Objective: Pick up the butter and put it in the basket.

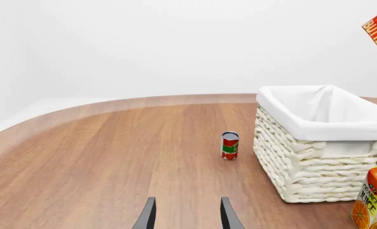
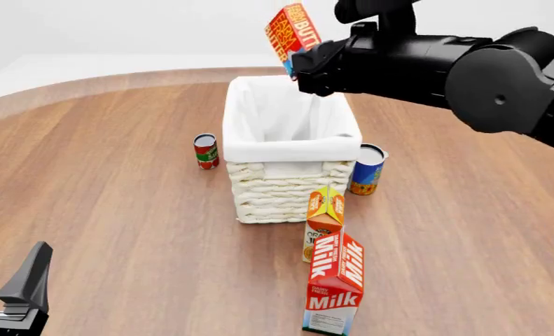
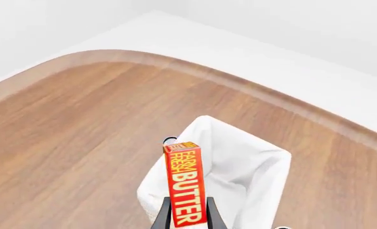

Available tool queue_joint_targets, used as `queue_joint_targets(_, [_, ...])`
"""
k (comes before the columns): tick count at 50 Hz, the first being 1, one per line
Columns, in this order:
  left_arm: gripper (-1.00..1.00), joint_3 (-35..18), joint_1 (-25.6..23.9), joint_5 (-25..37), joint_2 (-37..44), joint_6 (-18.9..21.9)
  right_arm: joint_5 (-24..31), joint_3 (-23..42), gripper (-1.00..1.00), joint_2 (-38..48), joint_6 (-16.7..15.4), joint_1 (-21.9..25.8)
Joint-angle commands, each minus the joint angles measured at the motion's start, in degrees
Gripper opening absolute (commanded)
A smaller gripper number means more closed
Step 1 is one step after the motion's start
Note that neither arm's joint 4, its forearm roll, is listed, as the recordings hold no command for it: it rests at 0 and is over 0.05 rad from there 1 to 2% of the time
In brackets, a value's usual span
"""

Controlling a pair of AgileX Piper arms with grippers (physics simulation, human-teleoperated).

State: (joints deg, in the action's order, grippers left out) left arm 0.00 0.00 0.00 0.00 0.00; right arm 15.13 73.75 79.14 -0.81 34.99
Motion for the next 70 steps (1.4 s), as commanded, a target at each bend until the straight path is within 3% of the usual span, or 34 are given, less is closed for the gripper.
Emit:
queue_joint_targets(1, [1.00,0.00,0.00,0.00,0.00,0.00,-0.82,2.18,-1.00,1.28,0.99,-1.42])
queue_joint_targets(52, [1.00,0.00,0.00,0.00,0.00,0.00,-4.99,8.09,-1.00,12.57,7.10,-4.09])
queue_joint_targets(70, [1.00,0.00,0.00,0.00,0.00,0.00,-6.46,8.10,-1.00,15.80,7.80,-4.50])
